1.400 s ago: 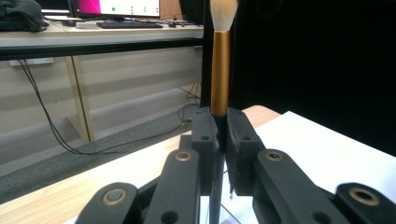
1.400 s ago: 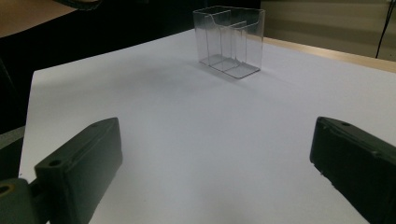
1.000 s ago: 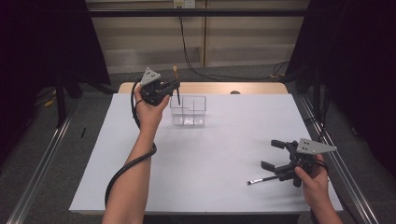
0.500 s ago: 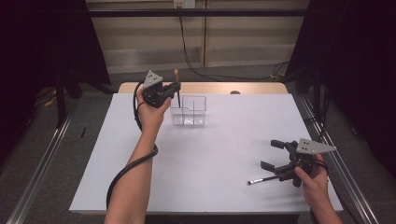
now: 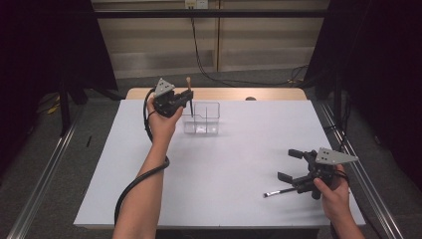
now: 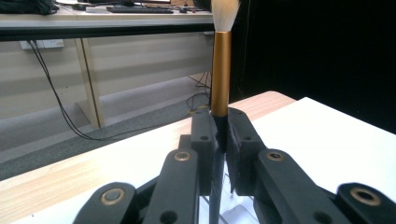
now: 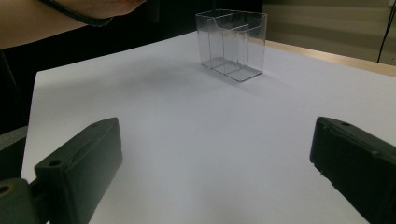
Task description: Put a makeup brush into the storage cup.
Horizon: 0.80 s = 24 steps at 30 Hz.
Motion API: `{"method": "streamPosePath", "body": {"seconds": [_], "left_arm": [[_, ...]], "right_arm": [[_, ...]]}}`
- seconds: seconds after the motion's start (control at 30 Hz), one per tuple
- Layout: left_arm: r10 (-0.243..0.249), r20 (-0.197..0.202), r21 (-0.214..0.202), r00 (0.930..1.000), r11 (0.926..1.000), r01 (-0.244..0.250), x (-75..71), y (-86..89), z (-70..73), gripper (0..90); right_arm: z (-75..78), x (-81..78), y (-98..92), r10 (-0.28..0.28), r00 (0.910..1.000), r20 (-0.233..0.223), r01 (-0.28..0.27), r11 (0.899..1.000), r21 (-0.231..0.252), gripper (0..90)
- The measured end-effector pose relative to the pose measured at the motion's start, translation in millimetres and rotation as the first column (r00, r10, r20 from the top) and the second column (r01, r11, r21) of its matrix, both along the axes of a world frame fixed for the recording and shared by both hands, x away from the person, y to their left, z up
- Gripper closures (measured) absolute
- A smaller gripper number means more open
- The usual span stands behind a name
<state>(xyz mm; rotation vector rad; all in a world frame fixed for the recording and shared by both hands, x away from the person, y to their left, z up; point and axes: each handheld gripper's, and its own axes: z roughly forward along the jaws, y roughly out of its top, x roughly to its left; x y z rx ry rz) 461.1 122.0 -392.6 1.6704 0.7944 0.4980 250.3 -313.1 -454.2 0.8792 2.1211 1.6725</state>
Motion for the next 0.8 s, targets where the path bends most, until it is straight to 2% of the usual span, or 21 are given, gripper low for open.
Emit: {"method": "streamPosePath", "body": {"seconds": [0.17,0.3,0.33,0.43,0.47,0.5,0.53,0.57,0.7,0.77,0.8], "left_arm": [[0.001,-0.015,0.007,0.9999,1.0,-0.001,-0.4,0.5,-4.5,82.3],[0.003,-0.019,0.003,0.9998,1.0,-0.002,-0.5,1.8,-6.1,81.1],[-0.001,-0.029,-0.008,0.9996,1.0,0.001,-1.0,2.6,-6.1,79.4],[-0.016,-0.048,-0.035,0.9987,0.9993,0.014,-2.6,4.9,-5.9,65.9],[-0.019,-0.062,-0.055,0.9979,0.9984,0.016,-3.2,5.6,-6.3,61.9],[-0.019,-0.062,-0.055,0.9979,0.9984,0.016,-3.2,5.6,-6.3,59.1],[-0.029,-0.083,-0.072,0.9961,0.9971,0.023,-4.8,7.4,-7.7,55.5],[-0.021,-0.08,-0.064,0.9966,0.9978,0.016,-5.9,8.5,-8.0,52.1],[-0.034,-0.064,-0.093,0.9974,0.9953,0.028,-10.5,12.6,-8.7,37.5],[-0.043,-0.064,-0.09,0.997,0.9952,0.037,-11.4,13.3,-8.3,32.2],[-0.039,-0.058,-0.077,0.9976,0.9965,0.034,-14.3,13.9,-6.7,30.1]], "right_arm": [[0.0,-0.1,-0.2,-0.002,1.0,-0.002,0.002,1.0,0.001,1.9],[0.2,0.0,-0.2,-0.001,1.0,0.001,0.001,1.0,0.001,2.0],[0.2,0.0,-0.2,-0.001,1.0,0.001,0.001,1.0,0.001,1.9],[0.2,-0.1,-0.2,0.001,1.0,0.002,-0.001,1.0,-0.001,2.0],[0.5,-0.3,-0.4,-0.002,1.0,0.003,0.002,1.0,-0.002,1.9],[0.5,-0.4,-0.4,-0.003,1.0,0.002,0.003,1.0,-0.001,2.0],[0.5,-0.3,-0.4,-0.003,1.0,0.002,0.003,1.0,0.002,2.0],[0.4,-0.3,-0.2,-0.003,1.0,0.002,0.003,1.0,0.0,2.0],[0.7,-0.4,1.3,0.002,1.0,0.005,-0.002,1.0,-0.003,2.0],[0.8,-0.3,2.2,0.005,1.0,0.005,-0.005,1.0,-0.003,2.0],[0.6,-0.1,2.6,0.007,1.0,0.005,-0.007,1.0,-0.003,2.0]]}}
